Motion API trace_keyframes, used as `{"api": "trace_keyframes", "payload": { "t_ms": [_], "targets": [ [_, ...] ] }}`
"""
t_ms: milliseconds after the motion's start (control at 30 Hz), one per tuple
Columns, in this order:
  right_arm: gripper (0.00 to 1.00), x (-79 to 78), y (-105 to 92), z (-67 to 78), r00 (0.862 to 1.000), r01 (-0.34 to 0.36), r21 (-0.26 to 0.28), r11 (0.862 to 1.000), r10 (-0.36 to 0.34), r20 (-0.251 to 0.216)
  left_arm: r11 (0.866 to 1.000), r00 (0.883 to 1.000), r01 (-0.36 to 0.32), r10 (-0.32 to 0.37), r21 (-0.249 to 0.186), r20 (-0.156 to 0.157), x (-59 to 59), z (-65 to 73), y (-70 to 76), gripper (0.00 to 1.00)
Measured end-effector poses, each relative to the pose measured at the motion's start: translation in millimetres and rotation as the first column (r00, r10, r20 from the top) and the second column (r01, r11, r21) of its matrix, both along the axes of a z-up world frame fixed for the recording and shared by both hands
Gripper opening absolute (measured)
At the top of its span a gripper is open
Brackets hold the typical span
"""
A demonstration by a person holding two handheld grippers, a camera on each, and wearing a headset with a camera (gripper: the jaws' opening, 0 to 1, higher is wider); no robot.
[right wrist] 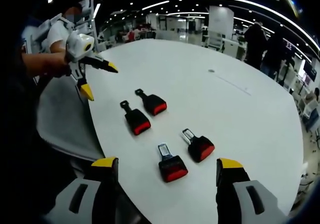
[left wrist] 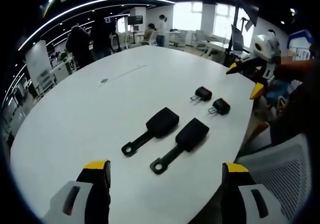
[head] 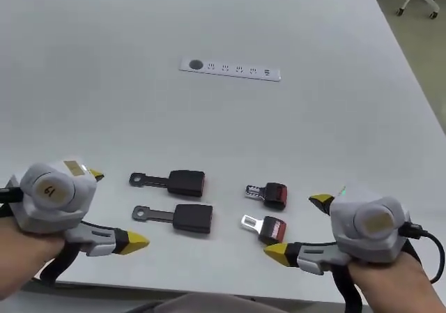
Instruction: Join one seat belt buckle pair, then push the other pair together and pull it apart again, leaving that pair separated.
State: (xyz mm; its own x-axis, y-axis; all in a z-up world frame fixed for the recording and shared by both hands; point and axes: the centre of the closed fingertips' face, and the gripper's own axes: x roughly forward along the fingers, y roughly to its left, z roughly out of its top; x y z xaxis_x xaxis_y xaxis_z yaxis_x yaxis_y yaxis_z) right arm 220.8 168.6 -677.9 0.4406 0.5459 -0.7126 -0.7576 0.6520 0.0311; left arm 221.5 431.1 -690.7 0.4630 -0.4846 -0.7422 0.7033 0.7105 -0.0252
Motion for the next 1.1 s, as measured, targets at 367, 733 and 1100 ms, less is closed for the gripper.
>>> {"api": "trace_keyframes", "payload": {
  "t_ms": [367,733,1100],
  "targets": [
    [0.78,1.6,6.5,-6.4,0.999,-0.043,-0.021,0.999,0.043,0.001,1.000,1.000,0.012,-0.012,-0.002,-0.002,6.2,-7.6,-9.6,0.94],
    [0.62,7.0,14.9,-17.6,0.994,-0.106,-0.019,0.994,0.106,0.005,0.986,0.986,0.167,-0.167,0.006,0.009,4.3,-9.8,-44.1,0.87],
    [0.54,17.0,17.1,-28.1,0.992,-0.124,-0.025,0.992,0.124,-0.009,0.958,0.958,0.284,-0.283,0.036,-0.038,0.8,-32.6,-58.4,0.74]
  ]
}}
